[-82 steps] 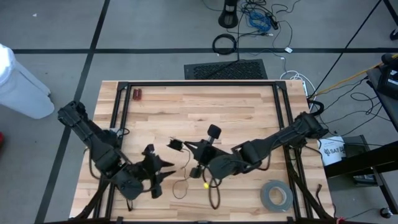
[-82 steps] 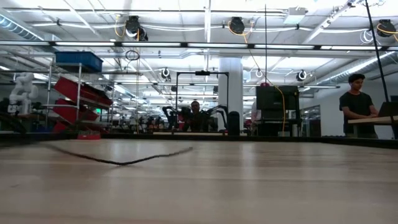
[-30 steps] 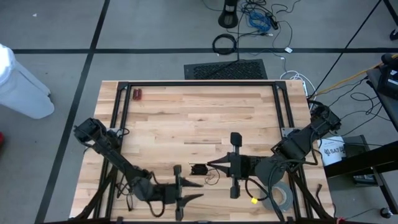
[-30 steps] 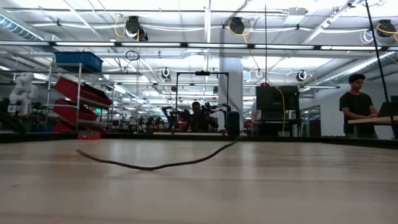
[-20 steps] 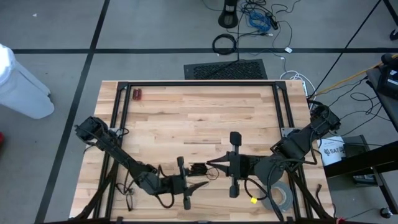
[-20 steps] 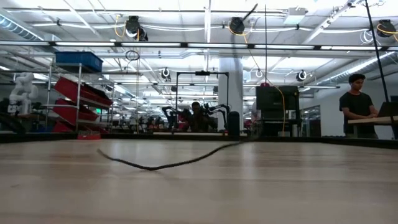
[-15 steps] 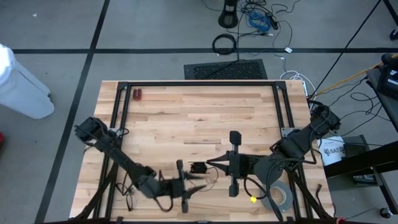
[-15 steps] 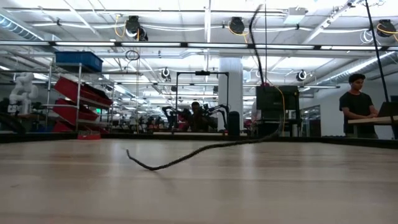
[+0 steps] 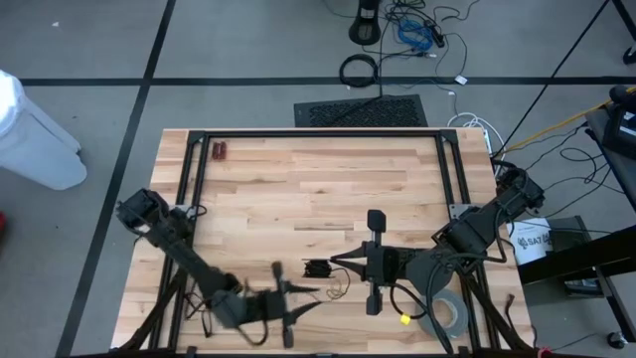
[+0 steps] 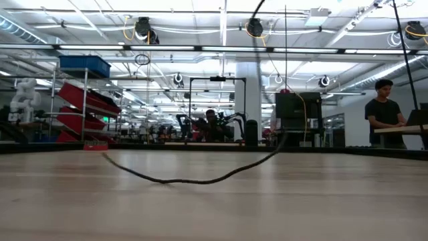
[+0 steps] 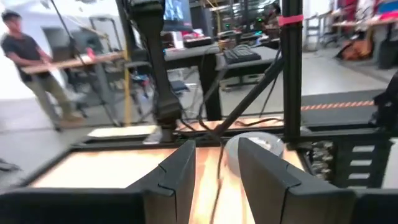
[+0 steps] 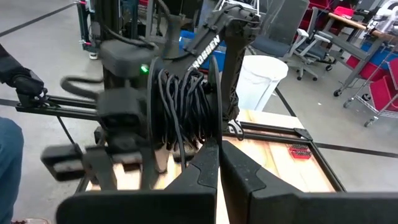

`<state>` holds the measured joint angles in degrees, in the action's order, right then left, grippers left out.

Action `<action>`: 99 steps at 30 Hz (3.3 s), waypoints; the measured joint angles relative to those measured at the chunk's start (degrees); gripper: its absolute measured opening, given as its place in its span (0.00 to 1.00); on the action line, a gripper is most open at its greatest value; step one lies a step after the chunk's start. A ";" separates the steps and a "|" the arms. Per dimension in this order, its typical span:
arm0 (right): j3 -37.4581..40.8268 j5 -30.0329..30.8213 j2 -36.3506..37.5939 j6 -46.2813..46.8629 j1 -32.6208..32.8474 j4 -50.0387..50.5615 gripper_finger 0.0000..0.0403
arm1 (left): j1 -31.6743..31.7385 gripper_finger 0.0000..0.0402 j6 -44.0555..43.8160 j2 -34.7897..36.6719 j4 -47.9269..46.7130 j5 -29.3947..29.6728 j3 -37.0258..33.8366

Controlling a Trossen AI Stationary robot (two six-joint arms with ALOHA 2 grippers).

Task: Coil cords
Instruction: Coil the black wire on the spool

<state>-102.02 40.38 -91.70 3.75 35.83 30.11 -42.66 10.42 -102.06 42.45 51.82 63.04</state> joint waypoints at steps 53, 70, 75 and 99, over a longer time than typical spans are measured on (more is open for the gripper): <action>0.00 2.10 0.00 14.44 5.03 10.89 0.00 | 2.05 0.01 -27.90 9.58 -50.43 -1.97 -0.02; 0.07 4.40 -0.56 15.25 6.78 18.92 0.00 | -1.66 0.01 -41.62 21.55 -70.06 -0.02 0.03; 0.03 3.71 -1.07 16.34 6.42 18.47 0.00 | -1.64 0.01 -40.27 21.50 -70.12 -2.09 0.00; -0.02 -2.01 -15.81 21.14 1.24 18.51 0.00 | -1.83 0.01 -39.25 21.93 -72.50 -9.71 3.76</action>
<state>-102.04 38.37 -107.51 24.88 37.07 48.61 -44.49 -28.83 -80.13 -30.05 42.11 66.81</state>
